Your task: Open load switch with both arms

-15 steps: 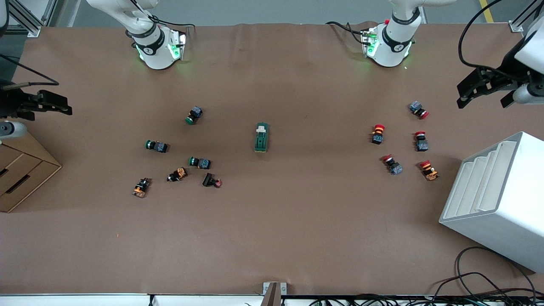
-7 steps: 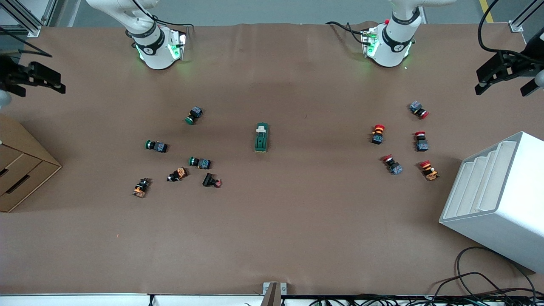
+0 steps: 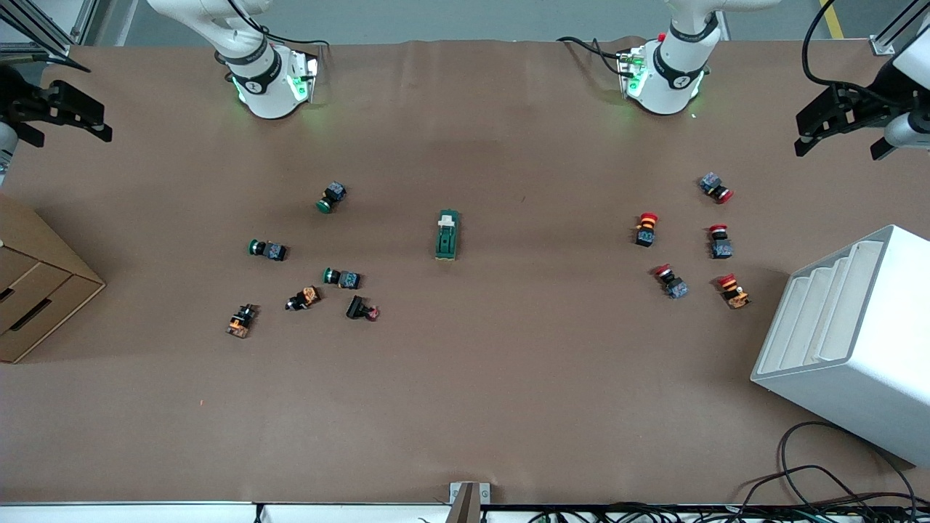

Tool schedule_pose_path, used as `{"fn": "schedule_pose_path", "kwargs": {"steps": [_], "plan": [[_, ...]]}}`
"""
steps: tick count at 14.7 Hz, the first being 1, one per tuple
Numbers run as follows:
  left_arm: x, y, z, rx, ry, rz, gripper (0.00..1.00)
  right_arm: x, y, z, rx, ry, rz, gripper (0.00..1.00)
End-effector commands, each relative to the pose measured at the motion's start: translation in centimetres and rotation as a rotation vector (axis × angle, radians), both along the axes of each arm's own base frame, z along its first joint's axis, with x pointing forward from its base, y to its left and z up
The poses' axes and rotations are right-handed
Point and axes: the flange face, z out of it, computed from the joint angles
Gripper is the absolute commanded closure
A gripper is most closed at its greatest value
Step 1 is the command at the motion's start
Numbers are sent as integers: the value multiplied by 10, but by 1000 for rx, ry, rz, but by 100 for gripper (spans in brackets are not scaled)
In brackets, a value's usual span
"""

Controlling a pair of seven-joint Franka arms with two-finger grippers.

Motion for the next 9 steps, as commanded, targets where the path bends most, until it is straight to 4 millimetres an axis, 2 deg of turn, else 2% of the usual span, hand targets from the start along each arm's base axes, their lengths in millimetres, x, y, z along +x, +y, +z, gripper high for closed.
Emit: {"fn": "schedule_pose_path", "kwargs": {"steps": [1, 2, 5, 9], "plan": [[-14, -7, -10, -11, -9, -25, 0, -12, 2, -1, -7, -20, -14, 0], [-19, -12, -10, -9, -14, -34, 0, -12, 2, -1, -2, -22, -18, 0], [-18, -6, -12, -34, -2, -21, 0, -13, 1, 5, 2, -28, -27, 0], [-11, -5, -17, -33, 5, 0, 0, -11, 1, 5, 5, -34, -28, 0]]}}
